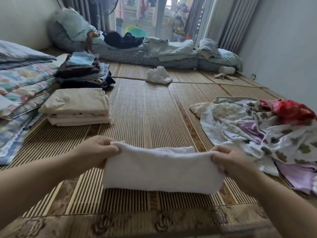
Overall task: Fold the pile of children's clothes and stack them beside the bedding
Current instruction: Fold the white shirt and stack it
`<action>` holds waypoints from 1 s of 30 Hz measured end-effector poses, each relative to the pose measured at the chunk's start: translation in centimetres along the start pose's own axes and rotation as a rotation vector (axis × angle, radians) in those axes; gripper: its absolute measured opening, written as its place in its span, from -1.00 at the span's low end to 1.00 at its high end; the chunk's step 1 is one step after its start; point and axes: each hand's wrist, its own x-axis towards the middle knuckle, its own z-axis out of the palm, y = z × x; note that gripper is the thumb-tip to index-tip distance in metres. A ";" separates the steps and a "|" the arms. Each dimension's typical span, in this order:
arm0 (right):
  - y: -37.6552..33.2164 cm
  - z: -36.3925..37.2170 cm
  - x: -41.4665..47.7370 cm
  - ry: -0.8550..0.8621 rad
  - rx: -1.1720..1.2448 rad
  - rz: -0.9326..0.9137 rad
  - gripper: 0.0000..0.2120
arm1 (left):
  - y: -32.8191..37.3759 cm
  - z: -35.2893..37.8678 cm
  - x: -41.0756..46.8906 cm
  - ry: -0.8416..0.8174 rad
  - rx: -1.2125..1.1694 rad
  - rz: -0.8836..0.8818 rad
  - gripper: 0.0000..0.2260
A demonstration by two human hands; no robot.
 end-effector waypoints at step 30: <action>3.5 4.7 6.4 0.028 -0.370 0.122 -0.33 | -1.2 1.1 3.9 0.067 0.130 -0.274 -0.45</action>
